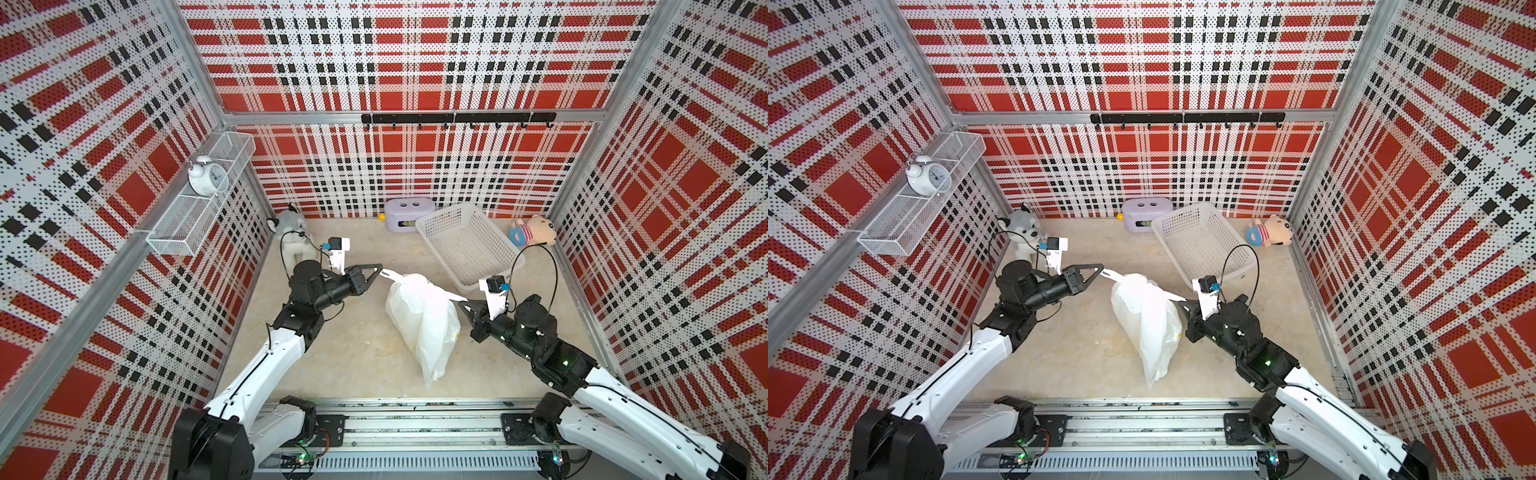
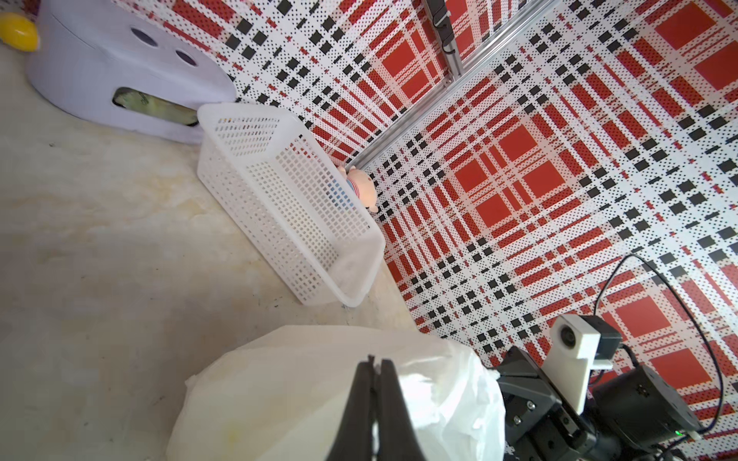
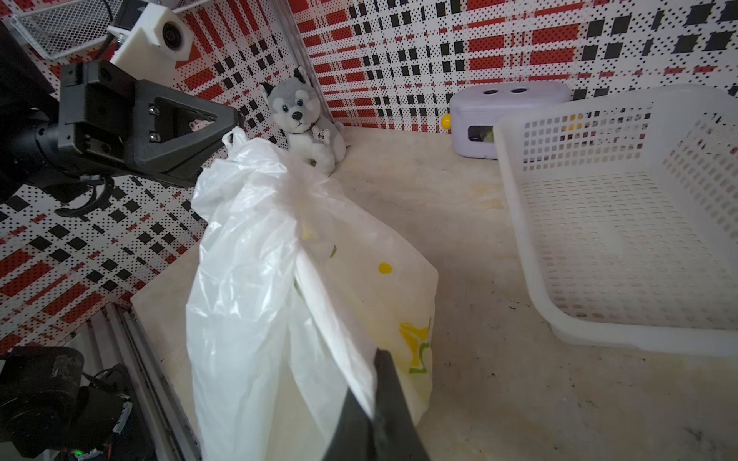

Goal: Place the banana into a plastic bag & tie a knot
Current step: Tie the plastic bag at the center of the board.

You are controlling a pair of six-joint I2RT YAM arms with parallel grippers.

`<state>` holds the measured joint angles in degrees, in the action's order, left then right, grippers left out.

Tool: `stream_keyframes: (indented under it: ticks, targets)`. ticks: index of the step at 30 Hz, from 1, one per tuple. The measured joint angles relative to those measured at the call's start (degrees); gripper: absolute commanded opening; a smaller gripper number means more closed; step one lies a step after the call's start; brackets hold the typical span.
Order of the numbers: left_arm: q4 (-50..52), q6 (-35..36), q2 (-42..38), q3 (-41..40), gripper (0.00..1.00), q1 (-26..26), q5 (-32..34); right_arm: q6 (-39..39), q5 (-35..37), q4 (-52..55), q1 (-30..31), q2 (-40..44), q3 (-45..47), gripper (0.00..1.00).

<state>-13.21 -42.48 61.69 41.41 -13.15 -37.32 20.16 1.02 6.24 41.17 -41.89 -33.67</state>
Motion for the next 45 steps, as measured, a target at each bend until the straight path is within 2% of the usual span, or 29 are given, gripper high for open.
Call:
stream_keyframes:
  ticks: [13,20,26,31,36,41,45]
  targets:
    - [5.07,4.26,4.61,10.91,0.00,8.07,-0.87,0.28,8.22,-0.81,0.72,-5.40,-7.04,0.00]
    - [7.26,5.88,8.55,17.14,0.00,13.18,-2.84,0.04,5.92,-3.32,-1.55,-12.92,-13.55,0.00]
    - [5.01,5.79,8.87,17.55,0.00,15.15,-3.69,-1.22,3.65,-4.50,-3.19,-16.37,-18.10,0.00]
    - [-1.46,5.66,7.82,10.54,0.00,13.70,2.32,-1.25,1.51,-10.25,-4.35,-19.30,-13.79,0.00]
    - [-8.39,5.03,10.25,-6.23,0.00,6.05,16.50,1.44,0.07,-16.20,-6.82,-25.79,-0.31,0.00]
    - [-10.08,2.78,14.47,-18.56,0.00,4.13,20.04,3.08,-4.13,-16.04,-7.17,-28.09,4.26,0.00]
    - [-11.04,2.45,10.84,-18.47,0.02,4.09,22.23,2.62,-5.38,-15.78,-7.19,-26.53,1.90,0.00]
